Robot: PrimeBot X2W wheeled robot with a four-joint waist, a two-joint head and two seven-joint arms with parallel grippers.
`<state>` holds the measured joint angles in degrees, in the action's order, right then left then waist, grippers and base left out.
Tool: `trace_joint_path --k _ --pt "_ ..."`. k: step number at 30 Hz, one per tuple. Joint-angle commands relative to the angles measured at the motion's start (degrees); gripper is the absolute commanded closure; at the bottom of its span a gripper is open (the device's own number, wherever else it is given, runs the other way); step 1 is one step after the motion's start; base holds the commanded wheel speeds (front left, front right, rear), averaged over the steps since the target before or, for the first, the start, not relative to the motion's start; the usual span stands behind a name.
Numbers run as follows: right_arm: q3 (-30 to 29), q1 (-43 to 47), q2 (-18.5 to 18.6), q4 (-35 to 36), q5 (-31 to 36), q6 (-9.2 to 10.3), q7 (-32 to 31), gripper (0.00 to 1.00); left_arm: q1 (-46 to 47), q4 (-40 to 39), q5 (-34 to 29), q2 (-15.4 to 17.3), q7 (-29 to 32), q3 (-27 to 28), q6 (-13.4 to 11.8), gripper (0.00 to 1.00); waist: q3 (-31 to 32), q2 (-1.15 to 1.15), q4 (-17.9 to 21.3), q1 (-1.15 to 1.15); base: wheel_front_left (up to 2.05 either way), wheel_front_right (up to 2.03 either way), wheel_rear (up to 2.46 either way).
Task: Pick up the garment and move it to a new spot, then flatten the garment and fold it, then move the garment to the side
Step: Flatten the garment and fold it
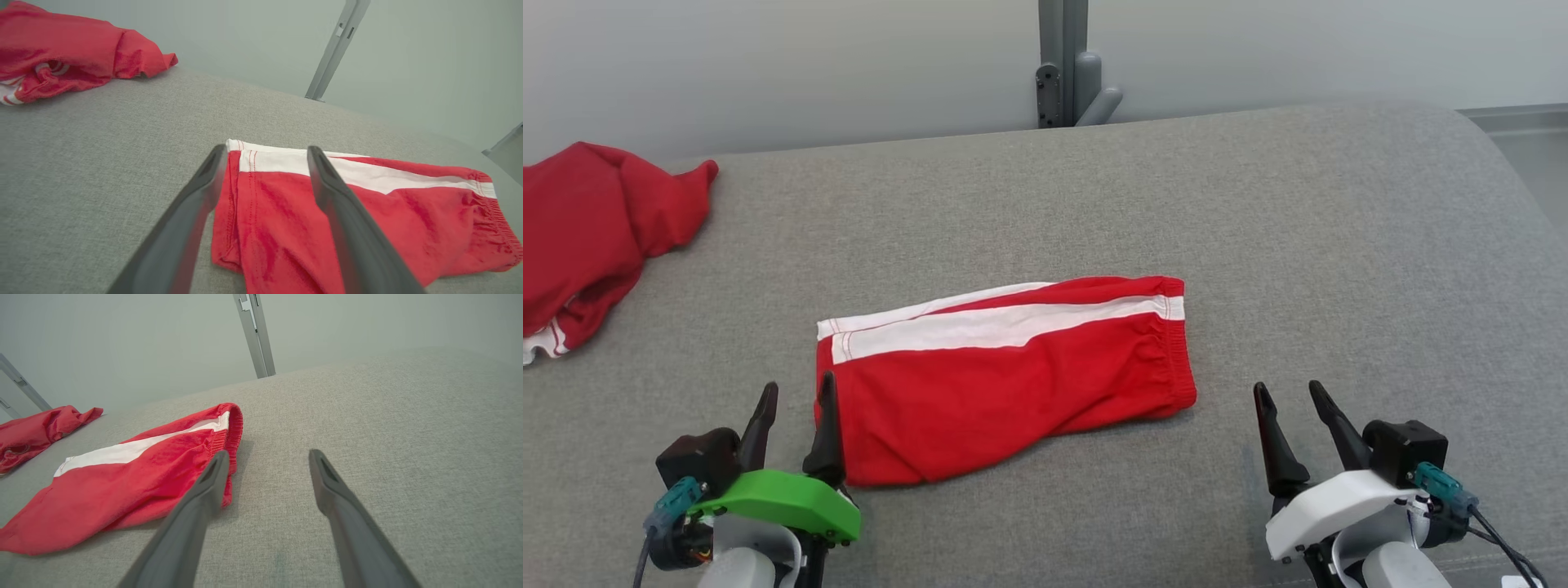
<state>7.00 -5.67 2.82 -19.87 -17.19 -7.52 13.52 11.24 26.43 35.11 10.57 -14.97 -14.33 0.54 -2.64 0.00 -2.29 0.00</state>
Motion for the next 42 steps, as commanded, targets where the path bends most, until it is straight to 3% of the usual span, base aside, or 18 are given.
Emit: trace_joint_path --k 1,13,22,29,31,34,36,37,42 --pt "0.0 0.7 0.1 -0.2 -0.4 0.06 -0.3 0.0 -0.9 -0.5 -0.6 0.3 -0.3 0.2 -0.1 0.0 0.7 0.0 -1.0 0.0 0.0 0.0 0.0" --pt "0.1 -5.4 0.1 -9.9 -7.4 0.06 -0.6 0.0 -5.6 -8.1 -8.7 -4.0 -0.2 2.1 0.7 0.0 -0.1 0.0 -8.4 0.0 0.0 0.0 0.0" --pt "-0.2 -14.3 0.2 -24.0 -15.3 0.05 -0.5 0.0 -5.2 -8.4 -10.9 -5.8 -0.2 3.7 1.9 0.0 -2.2 0.0 -13.2 0.0 0.0 0.0 0.0" --pt "0.6 -20.0 0.2 -34.1 -18.3 0.05 -3.0 0.02 -5.1 -8.2 -12.3 -6.8 -0.2 5.1 2.8 0.0 -3.0 0.0 -14.7 0.0 0.0 0.0 0.0" --pt "1.0 -21.1 0.1 -35.9 -19.6 0.06 -3.8 0.49 -5.1 -8.1 -12.7 -7.0 -0.2 5.6 3.0 0.0 -3.1 0.0 -14.8 0.0 0.0 0.0 0.0" --pt "2.1 -22.7 0.1 -37.6 -20.2 0.05 -4.0 0.69 -5.1 -8.1 -12.6 -7.1 -0.2 6.1 3.2 0.0 -3.3 0.0 -14.6 0.0 0.0 0.0 0.0" --pt "2.7 -23.6 0.1 -38.1 -20.6 0.06 -3.3 0.95 -5.2 -8.1 -13.0 -7.3 -0.2 6.4 3.2 0.0 -3.3 0.0 -14.3 0.0 0.0 0.0 0.0" --pt "2.9 -24.0 0.1 -38.2 -20.9 0.06 -3.0 1.0 -5.2 -8.1 -13.0 -7.3 -0.2 6.5 3.3 0.0 -3.3 0.0 -14.1 0.0 0.0 0.0 0.0" --pt "3.5 -24.8 0.2 -37.6 -21.9 0.06 -2.6 1.0 -5.1 -8.0 -13.4 -7.5 -0.2 6.7 3.6 0.0 -3.0 0.0 -13.0 0.0 0.0 0.0 0.0"
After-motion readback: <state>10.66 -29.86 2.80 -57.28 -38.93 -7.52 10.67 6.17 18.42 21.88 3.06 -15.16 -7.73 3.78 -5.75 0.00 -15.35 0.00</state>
